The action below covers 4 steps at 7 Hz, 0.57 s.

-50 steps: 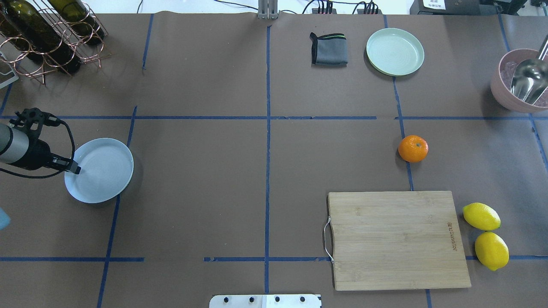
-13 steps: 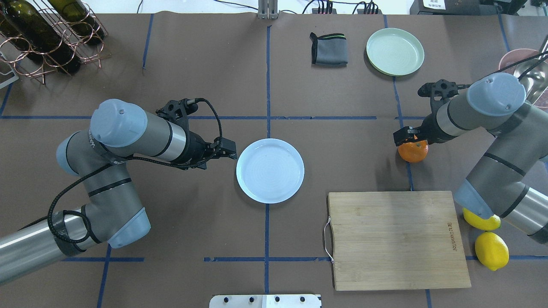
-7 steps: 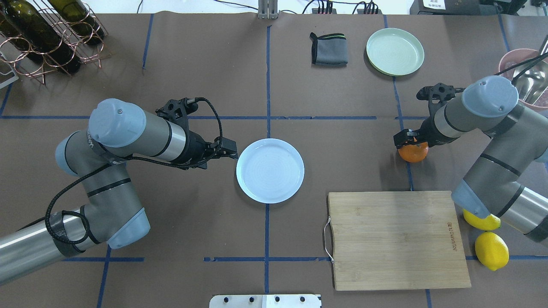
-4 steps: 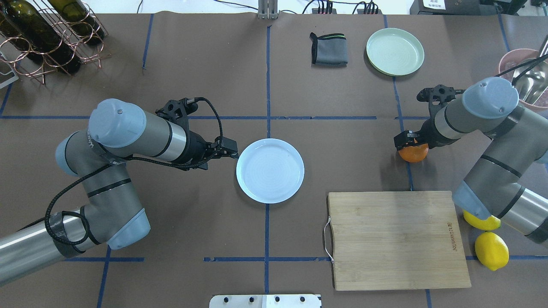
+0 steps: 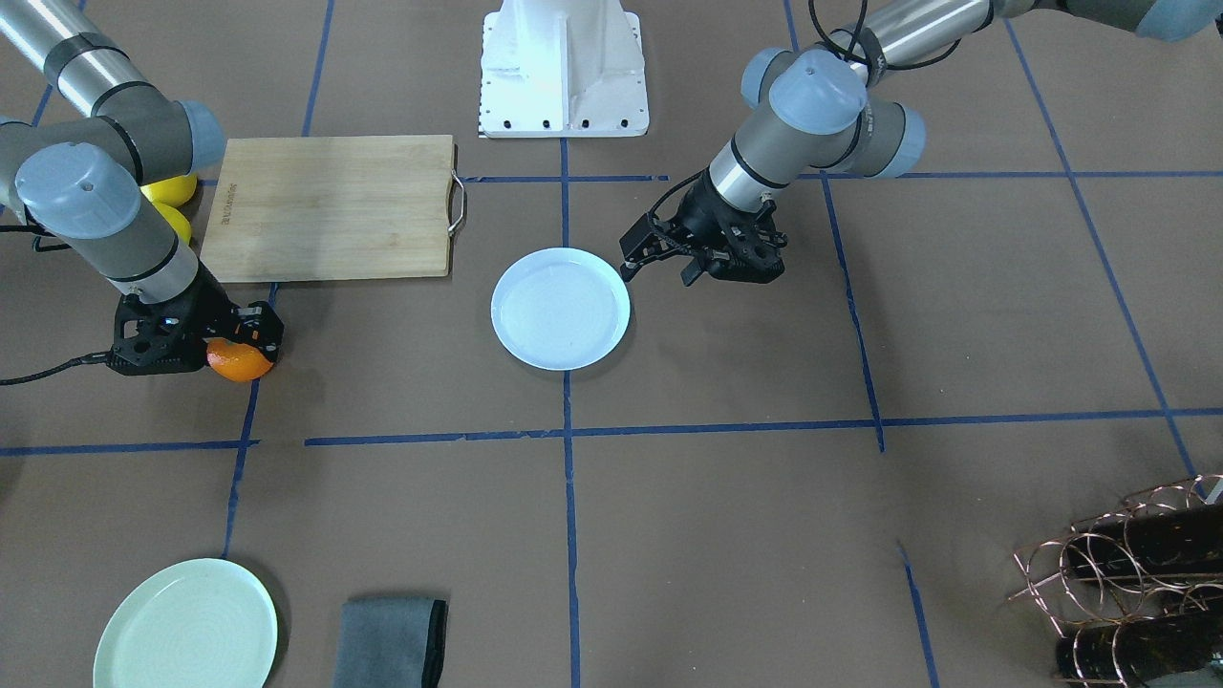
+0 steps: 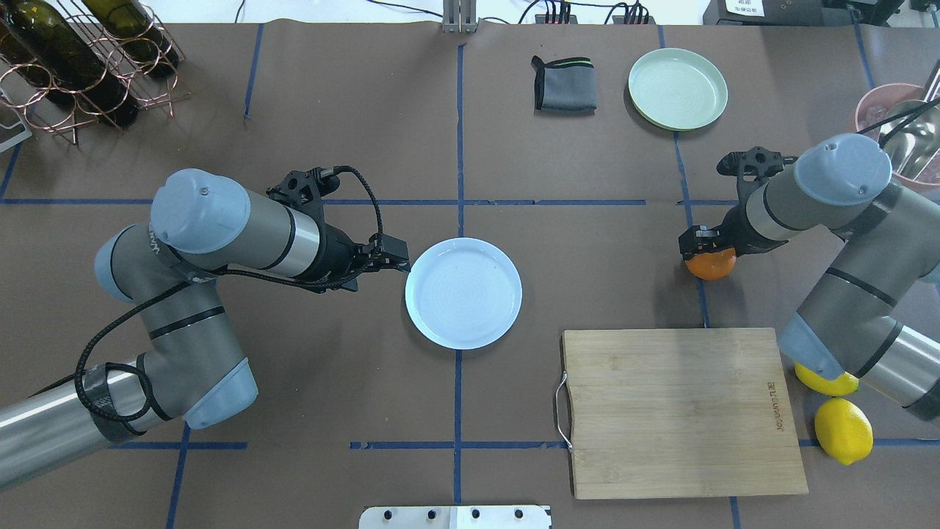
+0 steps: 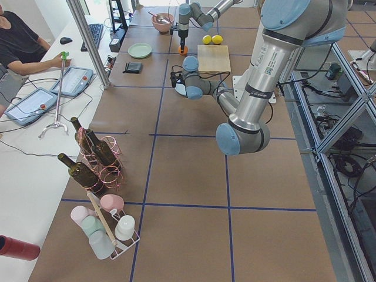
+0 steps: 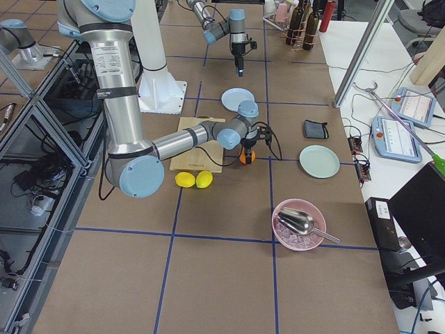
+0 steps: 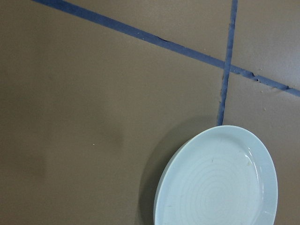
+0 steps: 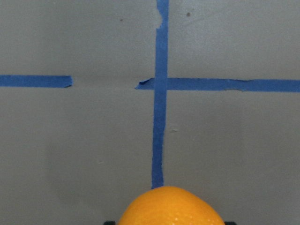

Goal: Pick orange to plate
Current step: 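Lift the orange with the right gripper and carry it over the plate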

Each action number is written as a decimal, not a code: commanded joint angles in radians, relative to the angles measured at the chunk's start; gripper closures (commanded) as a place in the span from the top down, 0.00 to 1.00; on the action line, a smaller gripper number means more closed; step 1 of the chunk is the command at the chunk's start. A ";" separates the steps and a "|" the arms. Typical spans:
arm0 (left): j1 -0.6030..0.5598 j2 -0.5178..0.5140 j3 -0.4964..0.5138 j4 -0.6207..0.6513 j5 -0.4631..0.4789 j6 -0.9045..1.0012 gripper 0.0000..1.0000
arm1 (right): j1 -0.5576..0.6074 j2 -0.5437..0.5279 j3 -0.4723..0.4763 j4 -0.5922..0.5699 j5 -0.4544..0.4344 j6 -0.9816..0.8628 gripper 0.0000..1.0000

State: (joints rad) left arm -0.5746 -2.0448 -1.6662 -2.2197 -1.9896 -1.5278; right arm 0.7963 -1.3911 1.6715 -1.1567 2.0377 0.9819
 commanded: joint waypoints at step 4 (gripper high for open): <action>-0.034 0.102 -0.151 0.002 -0.011 0.012 1.00 | -0.173 0.346 0.070 -0.241 -0.104 0.448 0.00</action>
State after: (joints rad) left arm -0.5908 -2.0015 -1.7446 -2.2192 -1.9919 -1.5241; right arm 0.7114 -1.1456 1.7552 -1.3765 2.0169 1.2756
